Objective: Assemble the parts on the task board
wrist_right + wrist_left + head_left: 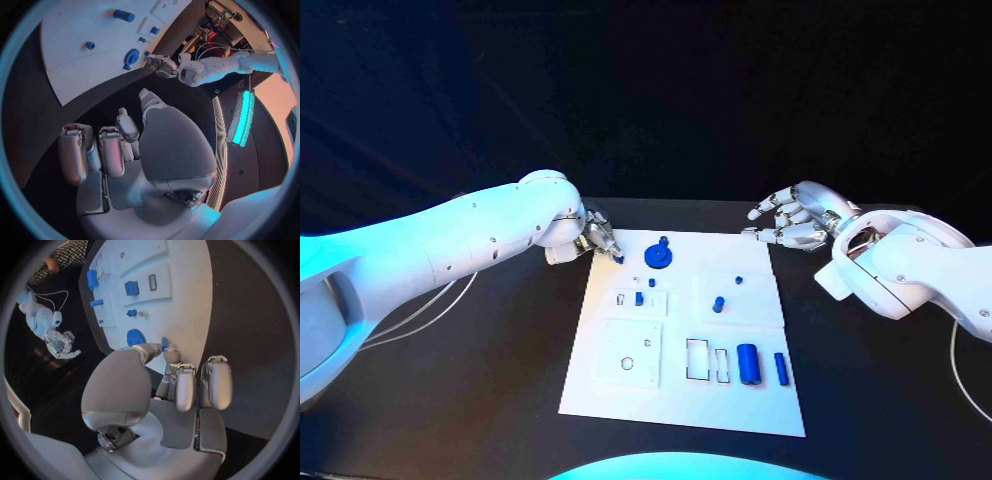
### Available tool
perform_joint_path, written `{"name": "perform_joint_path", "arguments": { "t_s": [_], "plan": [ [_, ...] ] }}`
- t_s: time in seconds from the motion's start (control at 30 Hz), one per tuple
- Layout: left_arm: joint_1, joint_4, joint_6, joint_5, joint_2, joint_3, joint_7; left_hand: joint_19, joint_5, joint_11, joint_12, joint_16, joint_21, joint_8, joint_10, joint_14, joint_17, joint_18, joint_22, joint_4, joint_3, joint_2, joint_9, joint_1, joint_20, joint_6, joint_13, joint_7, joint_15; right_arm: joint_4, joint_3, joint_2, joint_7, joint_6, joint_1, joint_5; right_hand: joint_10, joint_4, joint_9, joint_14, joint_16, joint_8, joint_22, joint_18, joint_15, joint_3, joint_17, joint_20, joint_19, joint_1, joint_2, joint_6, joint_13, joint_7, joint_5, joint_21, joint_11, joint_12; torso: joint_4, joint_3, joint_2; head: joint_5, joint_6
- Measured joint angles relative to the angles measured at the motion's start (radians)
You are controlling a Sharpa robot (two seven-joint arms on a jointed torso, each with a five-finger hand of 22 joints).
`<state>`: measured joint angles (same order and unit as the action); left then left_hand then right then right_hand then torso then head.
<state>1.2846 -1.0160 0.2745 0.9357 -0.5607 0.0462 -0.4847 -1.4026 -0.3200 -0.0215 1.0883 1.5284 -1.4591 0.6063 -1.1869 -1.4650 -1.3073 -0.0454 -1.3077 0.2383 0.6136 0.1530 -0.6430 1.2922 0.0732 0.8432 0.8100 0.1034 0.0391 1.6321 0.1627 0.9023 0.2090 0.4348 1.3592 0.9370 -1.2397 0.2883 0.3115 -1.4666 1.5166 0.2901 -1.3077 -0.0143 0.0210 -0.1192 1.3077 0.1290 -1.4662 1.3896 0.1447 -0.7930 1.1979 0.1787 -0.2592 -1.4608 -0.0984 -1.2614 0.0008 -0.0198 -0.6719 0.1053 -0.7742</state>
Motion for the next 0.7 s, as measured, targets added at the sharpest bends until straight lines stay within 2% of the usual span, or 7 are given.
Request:
{"name": "perform_joint_path", "arguments": {
  "t_s": [0.03,0.07,0.23,0.37,0.43,0.5,0.7],
  "plan": [
    [0.000,-0.001,-0.001,-0.001,-0.003,0.000,0.000,-0.002,-0.001,0.000,0.002,0.000,0.000,0.000,0.000,0.000,0.000,0.000,0.000,-0.026,0.031,0.005,0.000,-0.007,-0.002,0.002,0.002,-0.001,0.000,0.000,0.000,0.000,0.000,0.000,0.000,0.000,0.000,0.000,0.000,0.000,0.000,0.000,0.000,0.000,0.000,0.000,0.000,0.000,0.000,0.000,0.000,0.000,0.000,0.000,0.000,0.000,0.000,0.000,0.0000,0.0000,0.000,0.000,0.000],
    [0.000,-0.003,-0.002,-0.002,-0.005,0.000,0.001,-0.004,-0.003,0.004,0.007,0.000,-0.004,0.000,-0.004,0.000,0.000,0.000,0.000,-0.030,0.038,0.010,0.000,-0.013,-0.004,0.005,0.006,-0.002,0.000,0.000,0.000,0.000,0.000,0.000,0.000,0.000,0.000,0.000,0.000,0.000,0.000,0.000,0.000,0.000,0.000,0.000,0.000,0.000,0.000,0.000,0.000,0.000,0.000,0.000,0.000,0.000,0.000,0.000,0.0000,0.0000,0.000,0.000,0.000],
    [0.000,-0.032,-0.014,-0.019,-0.029,-0.001,0.003,-0.015,-0.035,0.011,0.024,0.000,-0.011,0.011,-0.029,0.000,0.000,0.000,0.000,-0.026,0.042,0.023,0.000,-0.046,-0.008,0.021,0.027,-0.011,0.000,-0.001,0.000,0.000,0.000,0.000,0.000,0.000,0.000,0.000,0.000,0.000,0.000,0.000,0.000,0.000,0.000,0.000,0.000,0.000,0.000,0.000,0.000,0.000,0.000,0.000,0.000,0.000,0.000,0.000,0.0006,0.0001,0.001,0.003,0.001],
    [0.000,-0.093,-0.035,-0.041,-0.071,-0.002,0.006,-0.022,-0.062,0.014,0.033,0.000,-0.018,0.013,-0.046,0.000,0.000,0.000,0.000,-0.023,0.045,0.037,0.000,-0.059,-0.014,0.035,0.040,-0.014,0.008,-0.001,0.000,0.001,0.000,0.000,0.000,0.000,0.000,0.000,0.000,0.000,0.000,0.000,0.000,0.000,0.000,0.000,0.000,0.000,0.000,0.000,0.000,0.000,0.000,0.000,0.000,0.000,0.000,0.000,0.0011,0.0002,0.001,0.004,0.002],
    [0.000,-0.129,-0.046,-0.052,-0.094,-0.002,0.009,-0.031,-0.090,0.016,0.041,0.000,-0.019,0.018,-0.059,0.000,0.000,0.000,0.000,-0.023,0.045,0.045,-0.013,-0.076,-0.016,0.041,0.050,-0.020,0.008,-0.002,0.000,0.002,0.000,0.000,0.000,0.000,0.000,0.000,0.000,0.000,0.000,0.000,0.000,0.000,0.000,0.000,0.000,0.000,0.000,0.000,0.000,0.000,0.000,0.000,0.000,0.000,0.000,0.000,0.0019,0.0006,0.002,0.004,0.002],
    [0.000,-0.171,-0.060,-0.062,-0.120,-0.002,0.011,-0.031,-0.103,0.020,0.042,0.000,-0.026,0.018,-0.063,-0.004,0.000,0.000,0.000,-0.057,0.079,0.051,-0.036,-0.081,-0.017,0.046,0.057,-0.018,0.011,-0.002,0.000,0.003,0.000,0.000,0.000,0.000,0.000,0.000,0.000,0.000,0.000,0.000,0.000,0.000,0.000,0.000,0.000,0.000,0.000,0.000,0.000,0.000,0.000,0.000,0.000,0.000,0.000,0.000,0.0026,0.0006,0.002,0.004,0.002],
    [0.000,-0.279,-0.105,-0.079,-0.177,-0.002,0.016,-0.045,-0.145,0.024,0.059,0.004,-0.032,0.018,-0.087,0.000,-0.001,0.000,0.000,-0.058,0.080,0.057,-0.036,-0.095,-0.024,0.053,0.079,-0.018,0.015,-0.003,0.000,0.004,0.000,0.000,0.000,0.000,0.000,0.000,0.000,0.000,0.000,0.000,0.000,0.000,0.000,0.000,0.000,0.000,0.000,0.000,0.000,0.000,0.000,0.000,0.000,0.000,0.000,0.000,0.0041,0.0008,0.003,0.006,0.001]
  ]
}}
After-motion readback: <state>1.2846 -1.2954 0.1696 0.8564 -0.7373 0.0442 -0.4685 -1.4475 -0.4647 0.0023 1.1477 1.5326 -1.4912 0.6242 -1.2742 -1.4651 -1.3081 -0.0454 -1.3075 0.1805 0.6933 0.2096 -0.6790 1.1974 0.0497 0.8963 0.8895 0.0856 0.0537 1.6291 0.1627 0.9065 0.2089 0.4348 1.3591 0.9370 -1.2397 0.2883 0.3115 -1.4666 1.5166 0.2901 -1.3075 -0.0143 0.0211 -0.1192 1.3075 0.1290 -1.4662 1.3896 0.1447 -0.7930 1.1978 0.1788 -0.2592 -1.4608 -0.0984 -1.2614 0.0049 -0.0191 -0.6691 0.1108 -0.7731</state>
